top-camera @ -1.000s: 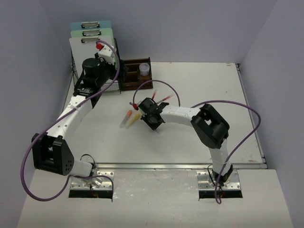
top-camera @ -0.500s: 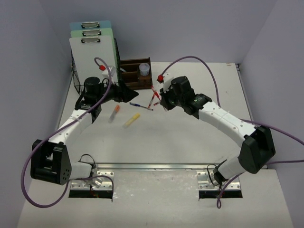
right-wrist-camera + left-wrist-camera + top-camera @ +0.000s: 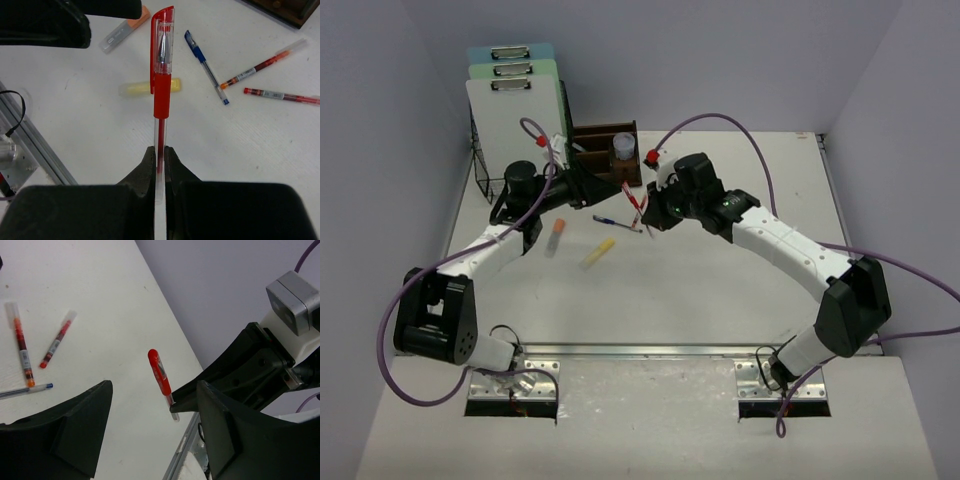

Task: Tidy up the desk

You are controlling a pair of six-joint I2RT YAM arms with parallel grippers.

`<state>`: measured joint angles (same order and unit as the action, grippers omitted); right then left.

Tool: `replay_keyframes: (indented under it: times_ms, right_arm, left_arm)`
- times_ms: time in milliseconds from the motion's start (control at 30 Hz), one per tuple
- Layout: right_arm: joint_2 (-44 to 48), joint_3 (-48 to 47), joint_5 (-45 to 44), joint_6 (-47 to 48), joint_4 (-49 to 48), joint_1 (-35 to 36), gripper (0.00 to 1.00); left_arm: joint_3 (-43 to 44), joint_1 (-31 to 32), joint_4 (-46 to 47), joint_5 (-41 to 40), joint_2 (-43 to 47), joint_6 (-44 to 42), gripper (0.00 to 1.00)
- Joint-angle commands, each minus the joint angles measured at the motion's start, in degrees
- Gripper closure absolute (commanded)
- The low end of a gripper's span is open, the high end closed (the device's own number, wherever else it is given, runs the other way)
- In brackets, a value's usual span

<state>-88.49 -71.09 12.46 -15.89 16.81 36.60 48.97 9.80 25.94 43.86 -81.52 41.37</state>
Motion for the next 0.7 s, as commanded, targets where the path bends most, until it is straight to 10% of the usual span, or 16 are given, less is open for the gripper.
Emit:
replay_keyframes:
  times_ms: [0,467,533,600,667]
  right_arm:
    - [0.68,-2.77,3.31,-2.13,-0.93,0.26,1.0]
    - [-0.58,-3.82,6.61,-3.01,-0.99,0.84,0.98]
    - [-0.85,-4.14,6.76,-3.09,-0.74,0.75,0.75]
    - [-0.55,-3.82,6.08,-3.27,-0.49,0.41,0.21]
    - [-0.19,-3.25,5.95,-2.88,-0.08,-0.53,0.02]
  left_arm:
    - [3.28,1.75,5.79,0.72,-2.19,2.95,0.38]
    - [4.38,2.86,9.39,2.21,-4.1,4.03,0.98]
    - [4.53,2.86,8.96,2.51,-3.84,3.13,1.0]
    - [6.77,2.86,4.44,1.21,-3.22,-1.79,1.0]
    - [10.57,2.86,-1.95,-2.29,-2.72,-7.04,1.0]
